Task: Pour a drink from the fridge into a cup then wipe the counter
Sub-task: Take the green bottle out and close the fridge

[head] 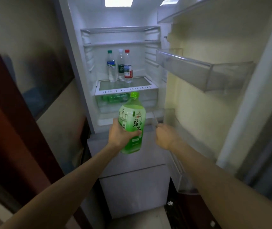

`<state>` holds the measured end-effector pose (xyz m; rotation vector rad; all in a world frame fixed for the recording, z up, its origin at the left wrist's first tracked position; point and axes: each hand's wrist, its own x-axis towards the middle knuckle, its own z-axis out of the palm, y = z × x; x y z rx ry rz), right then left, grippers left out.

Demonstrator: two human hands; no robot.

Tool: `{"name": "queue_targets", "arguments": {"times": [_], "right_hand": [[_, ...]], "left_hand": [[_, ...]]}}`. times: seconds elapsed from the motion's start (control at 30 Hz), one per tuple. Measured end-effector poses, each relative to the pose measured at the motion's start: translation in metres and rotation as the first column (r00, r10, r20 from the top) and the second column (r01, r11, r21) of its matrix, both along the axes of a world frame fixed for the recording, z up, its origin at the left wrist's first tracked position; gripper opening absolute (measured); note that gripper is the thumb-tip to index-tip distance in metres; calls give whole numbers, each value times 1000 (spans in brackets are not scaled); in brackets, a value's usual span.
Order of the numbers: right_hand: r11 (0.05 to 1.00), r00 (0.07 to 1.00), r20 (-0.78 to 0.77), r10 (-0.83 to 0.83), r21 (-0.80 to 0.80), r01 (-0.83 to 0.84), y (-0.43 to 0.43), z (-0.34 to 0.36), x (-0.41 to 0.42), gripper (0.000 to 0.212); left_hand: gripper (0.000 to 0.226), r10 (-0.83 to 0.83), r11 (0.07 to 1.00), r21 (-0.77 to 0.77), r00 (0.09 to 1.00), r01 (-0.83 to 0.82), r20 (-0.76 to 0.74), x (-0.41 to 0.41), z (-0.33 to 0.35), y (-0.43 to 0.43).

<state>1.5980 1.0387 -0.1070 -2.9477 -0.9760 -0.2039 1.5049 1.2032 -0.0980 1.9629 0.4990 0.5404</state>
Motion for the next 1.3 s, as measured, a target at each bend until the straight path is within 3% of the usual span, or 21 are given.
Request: {"name": "queue_targets", "arguments": {"times": [0.4, 0.73, 0.83, 0.9, 0.97, 1.03, 1.1, 1.17, 1.23, 1.3], "right_hand": [[988, 989, 12, 146, 43, -146, -82, -6, -102, 27], [933, 930, 76, 360, -48, -357, -147, 6, -146, 34], [895, 884, 210, 419, 73, -441, -176, 23, -163, 33], [828, 824, 411, 389, 237, -508, -200, 39, -172, 30], [703, 763, 606, 224, 441, -557, -223, 54, -180, 27], [616, 727, 686, 17, 566, -548, -244, 68, -186, 31], [573, 737, 660, -145, 663, -481, -258, 80, -191, 42], [502, 802, 540, -257, 783, -367, -266, 85, -188, 55], [425, 899, 356, -254, 877, -227, -267, 86, -181, 63], [417, 967, 189, -171, 903, -103, -265, 82, -175, 66]], "left_hand": [[90, -58, 998, -32, 997, 56, -42, -60, -41, -52], [78, 44, 999, -7, 999, -44, 17, -105, -28, -123], [81, 69, 997, 14, 997, -70, 15, -123, -30, -145], [79, 77, 997, 12, 997, -78, 26, -132, -30, -158], [80, 73, 997, -3, 997, -73, 30, -139, -27, -172], [84, 63, 998, -15, 998, -63, 22, -143, -24, -182], [87, 52, 998, -24, 998, -51, 25, -143, -20, -189], [88, 44, 999, -34, 998, -43, 42, -143, -15, -199], [90, 37, 998, -47, 998, -34, 58, -143, -10, -208], [92, 30, 998, -60, 997, -26, 69, -144, -8, -213]]}}
